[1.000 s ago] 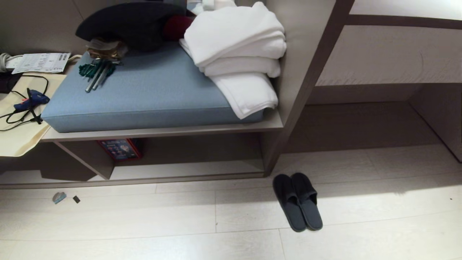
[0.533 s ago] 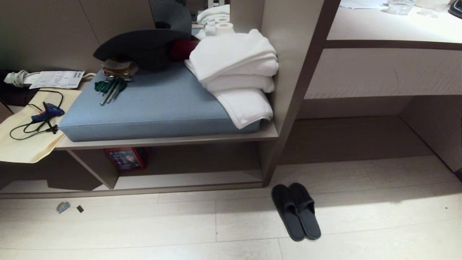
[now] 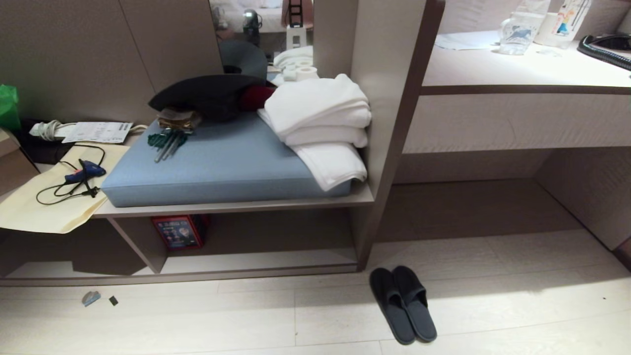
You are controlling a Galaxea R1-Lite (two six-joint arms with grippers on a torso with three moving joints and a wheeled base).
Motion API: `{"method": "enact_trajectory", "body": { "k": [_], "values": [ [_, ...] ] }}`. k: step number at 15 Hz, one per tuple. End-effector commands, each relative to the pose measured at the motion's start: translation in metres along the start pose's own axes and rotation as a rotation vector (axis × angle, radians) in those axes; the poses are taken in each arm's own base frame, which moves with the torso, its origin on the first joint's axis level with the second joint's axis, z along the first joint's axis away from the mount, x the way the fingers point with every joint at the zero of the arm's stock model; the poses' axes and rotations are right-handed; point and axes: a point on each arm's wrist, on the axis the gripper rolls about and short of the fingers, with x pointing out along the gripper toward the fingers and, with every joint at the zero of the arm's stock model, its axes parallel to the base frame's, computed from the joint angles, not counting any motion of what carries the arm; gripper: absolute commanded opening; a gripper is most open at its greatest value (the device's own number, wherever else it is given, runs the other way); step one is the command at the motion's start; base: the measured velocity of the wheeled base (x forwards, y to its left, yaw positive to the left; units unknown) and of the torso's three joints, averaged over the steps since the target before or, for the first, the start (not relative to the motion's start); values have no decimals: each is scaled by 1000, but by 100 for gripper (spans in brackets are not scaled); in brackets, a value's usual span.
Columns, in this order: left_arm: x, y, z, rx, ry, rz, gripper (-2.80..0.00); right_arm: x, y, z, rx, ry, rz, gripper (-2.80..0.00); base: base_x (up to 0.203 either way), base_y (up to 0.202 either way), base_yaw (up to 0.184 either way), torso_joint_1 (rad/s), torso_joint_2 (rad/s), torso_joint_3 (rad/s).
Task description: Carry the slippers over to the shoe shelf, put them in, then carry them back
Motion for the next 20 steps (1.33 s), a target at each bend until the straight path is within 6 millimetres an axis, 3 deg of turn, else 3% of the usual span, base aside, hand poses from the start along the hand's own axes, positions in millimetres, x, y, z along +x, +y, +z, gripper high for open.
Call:
{"method": "enact_trajectory", "body": {
  "k": [1, 20],
  "values": [
    [0, 0, -2, -1, 5, -1, -280, 0, 0, 0, 1, 1, 1, -280, 0, 0, 0, 1, -2, 196],
    [1, 0, -2, -1, 7, -1, -280, 0, 0, 0, 53, 7, -15, -280, 0, 0, 0, 3, 2, 189]
  ]
}}
